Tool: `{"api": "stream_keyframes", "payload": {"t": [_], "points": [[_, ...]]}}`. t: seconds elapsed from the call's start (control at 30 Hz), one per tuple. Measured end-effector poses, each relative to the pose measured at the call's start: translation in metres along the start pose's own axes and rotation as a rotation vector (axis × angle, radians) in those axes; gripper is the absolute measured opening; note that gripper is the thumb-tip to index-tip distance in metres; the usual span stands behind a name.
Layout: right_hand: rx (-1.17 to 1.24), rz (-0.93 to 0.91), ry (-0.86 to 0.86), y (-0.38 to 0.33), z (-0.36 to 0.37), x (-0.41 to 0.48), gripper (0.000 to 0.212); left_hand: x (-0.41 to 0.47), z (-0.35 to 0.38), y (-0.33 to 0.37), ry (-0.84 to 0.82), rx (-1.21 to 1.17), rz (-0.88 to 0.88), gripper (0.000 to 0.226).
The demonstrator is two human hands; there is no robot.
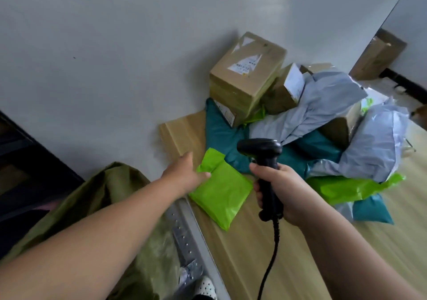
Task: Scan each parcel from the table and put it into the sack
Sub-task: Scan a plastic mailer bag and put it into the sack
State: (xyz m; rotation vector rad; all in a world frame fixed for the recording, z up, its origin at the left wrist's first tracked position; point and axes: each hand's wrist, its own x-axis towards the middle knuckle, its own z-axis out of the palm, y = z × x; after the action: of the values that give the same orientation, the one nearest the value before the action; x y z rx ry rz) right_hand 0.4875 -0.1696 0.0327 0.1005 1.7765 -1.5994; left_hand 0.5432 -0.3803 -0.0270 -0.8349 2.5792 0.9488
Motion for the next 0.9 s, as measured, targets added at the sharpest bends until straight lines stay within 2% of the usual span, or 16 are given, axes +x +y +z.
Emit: {"api": "stream_keyframes", "payload": {"t": [0.2,0.3,0.47,0.57,0.67,0.8,0.9], "points": [[0.022,0.058,0.016,0.035,-0.018,0.028,0.024,0.034,0.04,-0.006,-0.086,0.036,-0.147,0.087],[0.027,0.082,0.027,0.046,-0.021,0.036,0.025,0.039,0.049,-0.015,-0.052,0.088,-0.197,0.076],[0.018,0.076,0.042,0.047,-0.021,0.037,0.026,0.038,0.055,-0.017,-0.036,-0.06,-0.225,0.046],[0.022,0.037,0.046,0.039,-0.02,0.028,0.025,0.029,0.044,-0.005,0.047,-0.126,-0.122,0.025],[0.035,-0.018,0.058,0.027,-0.017,0.01,0.025,0.012,0.027,0.01,0.174,-0.135,0.053,0.015],[0.036,-0.101,0.072,0.015,-0.014,-0.026,0.025,-0.019,0.01,0.024,0.395,-0.02,0.327,0.015],[0.048,-0.148,0.101,0.017,-0.013,-0.057,0.026,-0.043,0.006,0.024,0.417,0.136,0.559,0.019]]}}
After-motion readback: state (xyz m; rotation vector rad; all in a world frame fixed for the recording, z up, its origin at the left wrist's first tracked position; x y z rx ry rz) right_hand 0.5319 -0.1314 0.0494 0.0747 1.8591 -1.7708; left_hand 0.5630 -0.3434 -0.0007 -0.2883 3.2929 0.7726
